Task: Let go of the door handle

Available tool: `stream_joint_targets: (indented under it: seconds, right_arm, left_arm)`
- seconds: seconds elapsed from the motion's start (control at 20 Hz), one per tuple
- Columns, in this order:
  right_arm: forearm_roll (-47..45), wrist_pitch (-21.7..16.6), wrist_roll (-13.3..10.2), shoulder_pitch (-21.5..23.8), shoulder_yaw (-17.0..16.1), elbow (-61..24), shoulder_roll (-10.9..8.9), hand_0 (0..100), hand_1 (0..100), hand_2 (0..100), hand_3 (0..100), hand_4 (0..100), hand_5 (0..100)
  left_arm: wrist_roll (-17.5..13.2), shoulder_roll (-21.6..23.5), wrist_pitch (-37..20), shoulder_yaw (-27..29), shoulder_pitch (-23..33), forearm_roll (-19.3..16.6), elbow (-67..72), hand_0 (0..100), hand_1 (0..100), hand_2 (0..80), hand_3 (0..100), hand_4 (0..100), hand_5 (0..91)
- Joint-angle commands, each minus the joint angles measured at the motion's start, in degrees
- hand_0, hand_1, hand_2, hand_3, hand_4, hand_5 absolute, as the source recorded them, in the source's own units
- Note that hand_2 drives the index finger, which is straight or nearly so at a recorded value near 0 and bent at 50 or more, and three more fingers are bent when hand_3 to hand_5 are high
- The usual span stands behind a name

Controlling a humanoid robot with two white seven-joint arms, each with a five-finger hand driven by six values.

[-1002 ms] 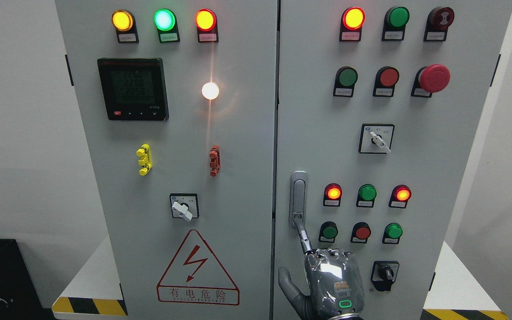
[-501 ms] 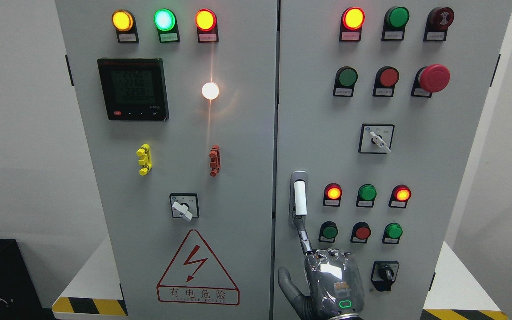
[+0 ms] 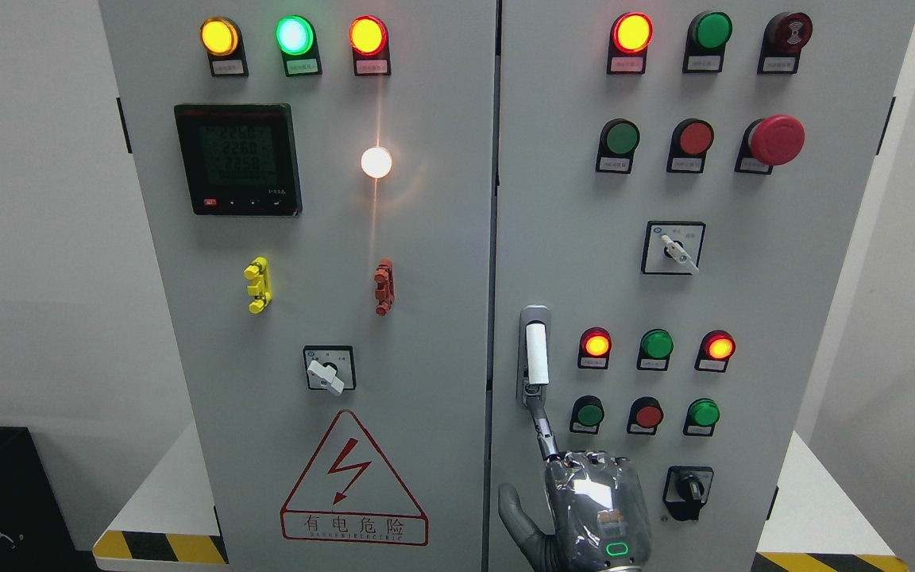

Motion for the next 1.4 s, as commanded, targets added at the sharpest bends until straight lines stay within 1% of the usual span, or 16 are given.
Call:
stream_joint_targets:
  seconds: [0.0, 1.35]
  right_arm:
    - [0.0, 0.1, -0.2, 0.1, 0.0, 0.0, -0.01, 49, 27, 8, 100, 99, 100]
    - [-0.1, 0.0, -0.3, -0.1, 0.3, -2.0, -0.09, 48, 27, 10, 100, 97, 100]
  left_arm:
    - [0.0, 0.0, 0.0, 0.0, 1.0, 0.0, 0.1, 12, 56, 0.0, 0, 0, 0.0]
    - [0.0, 0.0, 0.0, 0.0, 1.0, 0.0, 0.1, 12, 56, 0.0, 0, 0, 0.0]
